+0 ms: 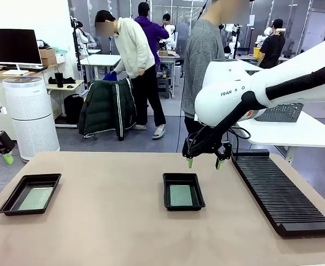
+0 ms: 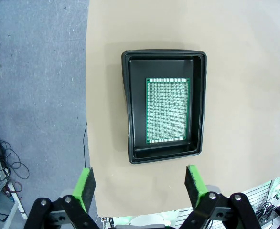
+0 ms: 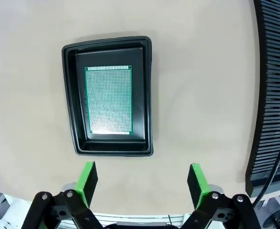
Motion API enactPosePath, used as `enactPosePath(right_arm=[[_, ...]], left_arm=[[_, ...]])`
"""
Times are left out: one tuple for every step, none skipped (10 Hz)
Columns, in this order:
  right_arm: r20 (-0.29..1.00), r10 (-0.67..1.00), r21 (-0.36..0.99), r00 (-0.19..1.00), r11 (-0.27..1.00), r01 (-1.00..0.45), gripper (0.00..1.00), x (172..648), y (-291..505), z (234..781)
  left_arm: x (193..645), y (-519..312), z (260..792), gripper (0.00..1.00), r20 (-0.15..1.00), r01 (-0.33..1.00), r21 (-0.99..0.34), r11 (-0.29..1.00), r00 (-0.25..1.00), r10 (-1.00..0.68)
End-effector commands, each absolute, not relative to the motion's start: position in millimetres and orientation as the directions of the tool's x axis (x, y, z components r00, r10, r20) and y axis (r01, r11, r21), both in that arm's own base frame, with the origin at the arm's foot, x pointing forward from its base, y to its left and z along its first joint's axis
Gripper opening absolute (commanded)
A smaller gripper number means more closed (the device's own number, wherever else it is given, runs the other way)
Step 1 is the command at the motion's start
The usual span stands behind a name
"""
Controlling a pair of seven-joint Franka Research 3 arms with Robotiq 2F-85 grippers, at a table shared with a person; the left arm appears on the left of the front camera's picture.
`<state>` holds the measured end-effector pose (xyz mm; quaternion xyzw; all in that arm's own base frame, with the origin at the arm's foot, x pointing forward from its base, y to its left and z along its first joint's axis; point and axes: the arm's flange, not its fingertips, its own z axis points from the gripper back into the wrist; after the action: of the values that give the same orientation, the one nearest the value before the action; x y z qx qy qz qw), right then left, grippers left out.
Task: Inspect and transfer BCBs to ESD trays.
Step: Pick up the Blank PCB from the PCB Rack and place it in the right ESD tray.
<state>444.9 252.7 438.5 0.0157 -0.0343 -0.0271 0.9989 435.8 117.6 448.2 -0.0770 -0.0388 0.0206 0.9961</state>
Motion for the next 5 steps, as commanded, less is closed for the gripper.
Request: enactPosePath(right_arm=[[0.069,-0.052,0.034,0.996,0.998,0.050,1.00,442.1,254.0,438.0],[0.069,-0.052,0.034,0.996,0.998,0.050,1.00,442.1,254.0,438.0],[0.069,-0.052,0.034,0.996,0.998,0.050,1.00,442.1,254.0,438.0],[0.069,-0.052,0.034,0.996,0.998,0.050,1.00,442.1,254.0,438.0],[0.069,-0.052,0.034,0.996,0.998,0.050,1.00,442.1,254.0,438.0]], left_arm=[[435.6,119.1,445.6,1.00,0.089,-0.032,-0.157,0.987,0.995,0.046],[435.6,119.1,445.6,1.00,0.089,-0.032,-0.157,0.987,0.995,0.046],[435.6,119.1,445.6,1.00,0.089,-0.032,-0.157,0.987,0.995,0.046],[435.6,119.1,445.6,1.00,0.089,-0.032,-0.157,0.987,0.995,0.046],[435.6,119.1,445.6,1.00,0.089,-0.032,-0.157,0.987,0.995,0.046]])
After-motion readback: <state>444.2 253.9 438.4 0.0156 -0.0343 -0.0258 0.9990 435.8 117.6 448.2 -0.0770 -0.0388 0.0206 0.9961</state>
